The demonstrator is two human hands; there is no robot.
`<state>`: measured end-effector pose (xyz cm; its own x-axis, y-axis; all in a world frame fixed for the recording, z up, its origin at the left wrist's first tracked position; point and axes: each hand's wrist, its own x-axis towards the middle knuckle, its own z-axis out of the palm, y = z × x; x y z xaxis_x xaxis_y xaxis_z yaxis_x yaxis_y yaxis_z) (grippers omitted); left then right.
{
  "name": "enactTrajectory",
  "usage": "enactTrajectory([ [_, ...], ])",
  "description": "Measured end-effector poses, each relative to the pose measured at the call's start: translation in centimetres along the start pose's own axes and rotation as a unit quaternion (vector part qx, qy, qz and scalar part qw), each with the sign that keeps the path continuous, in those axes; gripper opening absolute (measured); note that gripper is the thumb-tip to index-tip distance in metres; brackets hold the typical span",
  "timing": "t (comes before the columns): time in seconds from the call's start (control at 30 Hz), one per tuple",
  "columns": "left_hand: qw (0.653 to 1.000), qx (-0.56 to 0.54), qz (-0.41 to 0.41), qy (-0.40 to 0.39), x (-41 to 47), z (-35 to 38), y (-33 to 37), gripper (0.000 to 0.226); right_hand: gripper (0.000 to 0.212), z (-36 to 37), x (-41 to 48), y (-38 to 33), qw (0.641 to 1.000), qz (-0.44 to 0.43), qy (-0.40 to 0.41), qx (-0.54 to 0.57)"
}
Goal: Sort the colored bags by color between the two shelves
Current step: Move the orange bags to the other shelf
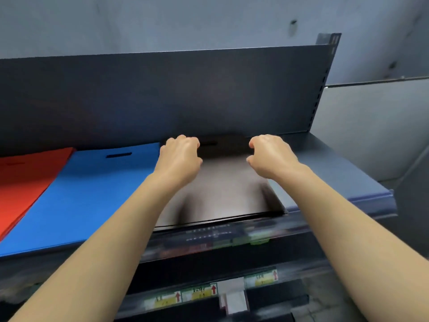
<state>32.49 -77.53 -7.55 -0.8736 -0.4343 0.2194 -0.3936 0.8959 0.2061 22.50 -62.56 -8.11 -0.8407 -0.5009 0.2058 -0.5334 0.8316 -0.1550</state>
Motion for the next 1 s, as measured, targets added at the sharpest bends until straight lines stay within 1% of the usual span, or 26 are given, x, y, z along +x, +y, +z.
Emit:
enactTrajectory([
  [0.17,0.987,-0.051,0.135,0.075,-0.6,-1.9,8.1,0.034,0.03,-4.4,-3.6,4.0,0.998,0.009,0.07,-0.006],
  [0.27,0.968,-0.083,0.213,0.107,-1.6,-2.1,13.4,0.033,0.032,-7.0,-6.3,8.1,0.993,0.039,0.113,-0.021],
  [0.37,0.943,-0.109,0.289,0.123,-2.7,-1.8,19.4,0.031,0.033,-9.5,-9.2,13.2,0.984,0.087,0.153,-0.035],
  [0.57,0.9,-0.171,0.387,0.106,-5.4,-0.6,33.8,0.032,0.029,-14.0,-16.5,25.9,0.958,0.211,0.193,-0.036],
  [0.77,0.848,-0.209,0.479,0.095,-9.8,0.8,49.2,0.03,0.029,-18.6,-24.4,38.8,0.916,0.323,0.226,-0.076],
  [0.9,0.816,-0.231,0.524,0.076,-12.5,2.0,57.6,0.031,0.024,-21.2,-29.3,44.8,0.883,0.386,0.247,-0.101],
  [1.0,0.801,-0.252,0.54,0.055,-13.7,3.3,62.5,0.03,0.025,-22.6,-32.2,48.4,0.863,0.424,0.253,-0.107],
])
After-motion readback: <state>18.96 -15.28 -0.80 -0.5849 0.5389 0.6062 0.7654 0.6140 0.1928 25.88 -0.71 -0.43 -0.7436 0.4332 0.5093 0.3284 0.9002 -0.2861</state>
